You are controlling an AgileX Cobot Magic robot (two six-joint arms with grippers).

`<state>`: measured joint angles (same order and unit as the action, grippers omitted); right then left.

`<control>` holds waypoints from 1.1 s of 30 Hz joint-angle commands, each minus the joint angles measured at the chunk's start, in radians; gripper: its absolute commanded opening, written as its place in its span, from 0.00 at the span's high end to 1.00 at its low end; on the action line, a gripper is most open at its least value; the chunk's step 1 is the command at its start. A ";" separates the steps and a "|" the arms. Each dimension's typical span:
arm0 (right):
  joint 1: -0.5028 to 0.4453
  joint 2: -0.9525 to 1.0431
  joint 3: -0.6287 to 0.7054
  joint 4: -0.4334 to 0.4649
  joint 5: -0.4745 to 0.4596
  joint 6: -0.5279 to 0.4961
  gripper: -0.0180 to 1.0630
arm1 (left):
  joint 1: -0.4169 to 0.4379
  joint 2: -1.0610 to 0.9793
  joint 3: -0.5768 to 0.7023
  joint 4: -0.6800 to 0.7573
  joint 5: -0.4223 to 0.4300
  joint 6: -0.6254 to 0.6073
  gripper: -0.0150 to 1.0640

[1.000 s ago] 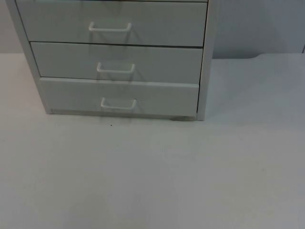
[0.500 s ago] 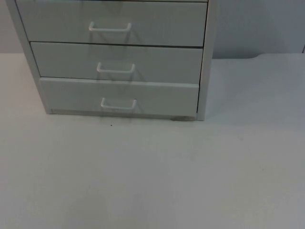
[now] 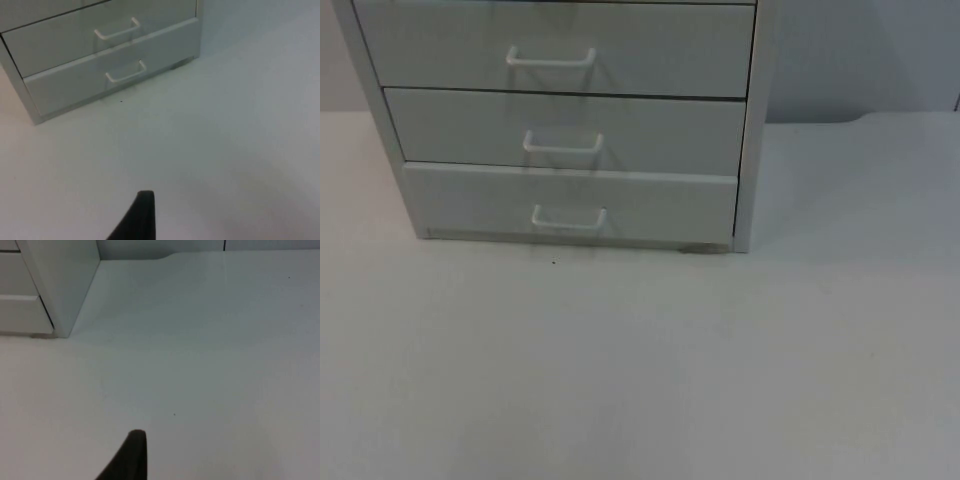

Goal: Open the drawer with the left hand, place the block into the drawer with the right hand, then close the drawer with the left hand.

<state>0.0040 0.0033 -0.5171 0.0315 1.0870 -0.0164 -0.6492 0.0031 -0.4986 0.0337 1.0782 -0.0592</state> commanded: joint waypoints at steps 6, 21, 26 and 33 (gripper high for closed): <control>-0.008 -0.003 0.001 -0.002 -0.010 0.001 0.01 | 0.116 -0.003 0.004 -0.007 -0.002 0.002 0.01; -0.008 -0.003 0.001 -0.002 -0.010 0.001 0.01 | 0.460 -0.003 0.004 -0.007 -0.002 0.002 0.01; -0.008 -0.003 0.001 -0.002 -0.010 0.001 0.01 | 0.559 -0.003 0.004 -0.007 -0.002 0.002 0.01; -0.008 -0.003 0.001 -0.002 -0.010 0.001 0.01 | 0.673 -0.003 0.004 -0.007 -0.002 0.002 0.01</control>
<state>0.0040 0.0033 -0.5171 0.0315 1.0870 -0.0164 -0.0084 0.0031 -0.4986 0.0337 1.0782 -0.0575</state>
